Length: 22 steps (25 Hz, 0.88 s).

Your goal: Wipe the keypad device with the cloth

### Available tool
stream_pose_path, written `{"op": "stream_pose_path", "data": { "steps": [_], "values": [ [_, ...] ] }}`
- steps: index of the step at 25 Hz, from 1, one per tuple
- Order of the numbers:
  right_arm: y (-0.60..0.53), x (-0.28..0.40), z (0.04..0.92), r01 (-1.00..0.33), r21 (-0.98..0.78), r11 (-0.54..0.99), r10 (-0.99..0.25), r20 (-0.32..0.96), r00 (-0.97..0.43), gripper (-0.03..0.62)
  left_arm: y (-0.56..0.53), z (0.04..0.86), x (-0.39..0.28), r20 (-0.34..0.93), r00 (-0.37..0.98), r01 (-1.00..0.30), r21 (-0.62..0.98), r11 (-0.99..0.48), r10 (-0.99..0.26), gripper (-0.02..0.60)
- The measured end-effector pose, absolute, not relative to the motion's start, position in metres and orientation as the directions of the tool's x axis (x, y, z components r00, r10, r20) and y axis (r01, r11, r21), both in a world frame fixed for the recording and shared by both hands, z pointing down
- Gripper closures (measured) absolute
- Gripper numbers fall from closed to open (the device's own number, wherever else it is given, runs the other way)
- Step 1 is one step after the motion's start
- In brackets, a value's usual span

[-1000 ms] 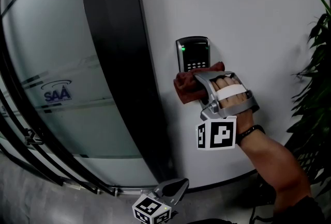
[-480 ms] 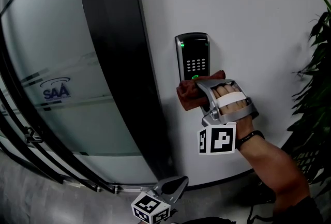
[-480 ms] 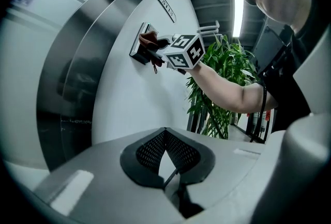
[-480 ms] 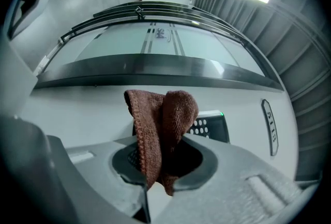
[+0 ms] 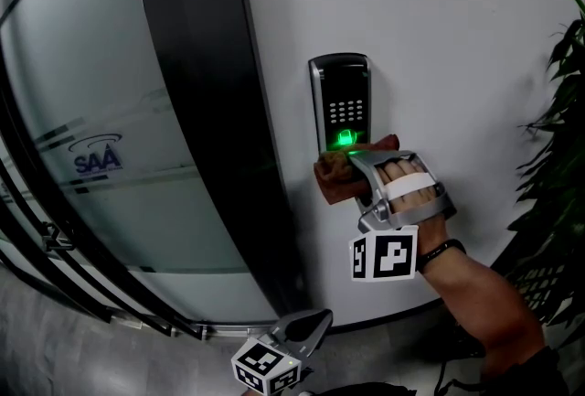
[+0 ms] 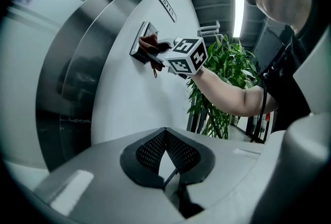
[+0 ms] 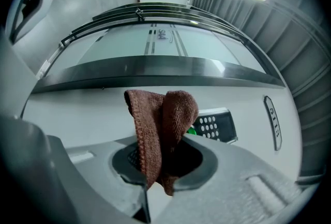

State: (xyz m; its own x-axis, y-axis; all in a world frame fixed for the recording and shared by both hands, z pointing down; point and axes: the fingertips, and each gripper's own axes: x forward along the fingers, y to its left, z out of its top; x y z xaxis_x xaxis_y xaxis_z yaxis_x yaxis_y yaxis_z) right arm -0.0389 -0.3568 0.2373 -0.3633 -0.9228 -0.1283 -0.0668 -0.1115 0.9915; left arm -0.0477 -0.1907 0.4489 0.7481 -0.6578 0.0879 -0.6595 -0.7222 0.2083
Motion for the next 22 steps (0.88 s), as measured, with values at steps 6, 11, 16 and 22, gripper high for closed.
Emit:
{"op": "stream_pose_path", "data": {
  "steps": [6,11,16,22],
  "values": [
    [-0.356,-0.039,0.253,-0.06,0.995,-0.078,-0.925,-0.094,-0.368,0.539,-0.191,0.449,-0.048,0.086,0.749,-0.658,0.211,-0.723,-0.657,0.565],
    [-0.356,-0.042,0.267,-0.061,0.998,-0.026,-0.926,-0.047,-0.374,0.539,-0.19,0.448,-0.048,0.084,0.75,-0.657,0.208,-0.724,-0.656,0.565],
    [-0.351,-0.043,0.269,-0.088,0.995,0.035,-0.922,-0.002,-0.387,0.54,-0.189,0.445,-0.055,0.082,0.74,-0.669,0.186,-0.719,-0.668,0.565],
    [-0.33,-0.044,0.222,-0.155,0.988,-0.018,-0.903,-0.083,-0.423,0.539,-0.186,0.446,-0.059,0.085,0.734,-0.676,0.189,-0.712,-0.674,0.565]
  ]
}}
